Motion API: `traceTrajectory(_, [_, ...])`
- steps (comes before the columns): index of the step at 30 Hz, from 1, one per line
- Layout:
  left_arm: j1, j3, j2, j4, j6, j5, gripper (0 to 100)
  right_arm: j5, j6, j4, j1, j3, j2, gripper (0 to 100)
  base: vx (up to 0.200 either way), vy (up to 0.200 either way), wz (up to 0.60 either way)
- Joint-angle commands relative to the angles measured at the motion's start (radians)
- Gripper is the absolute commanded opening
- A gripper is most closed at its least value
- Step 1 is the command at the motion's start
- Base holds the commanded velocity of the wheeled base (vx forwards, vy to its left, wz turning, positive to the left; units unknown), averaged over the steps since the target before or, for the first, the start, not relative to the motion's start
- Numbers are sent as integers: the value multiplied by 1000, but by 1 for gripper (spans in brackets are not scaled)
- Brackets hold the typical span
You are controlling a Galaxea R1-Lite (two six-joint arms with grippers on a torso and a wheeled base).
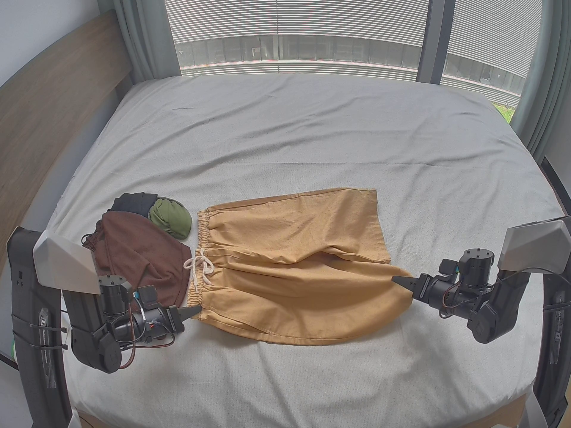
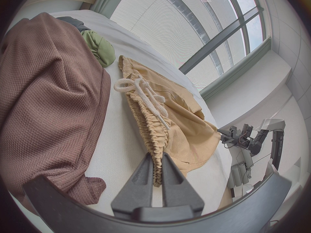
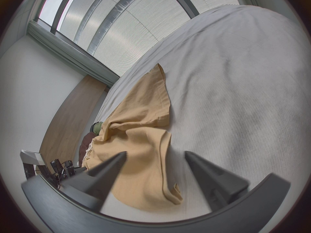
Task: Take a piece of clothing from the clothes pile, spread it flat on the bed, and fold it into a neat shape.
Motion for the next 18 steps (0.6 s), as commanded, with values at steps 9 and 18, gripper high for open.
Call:
traceTrajectory(9, [-2,-1,4,0,3,0,0,9,-2,-7,38,39,25,100,0,0,0])
traceTrajectory(18, [-2,-3,4,-2,5,-2,0,28,0,-12,81,60,45,100,0,0,0])
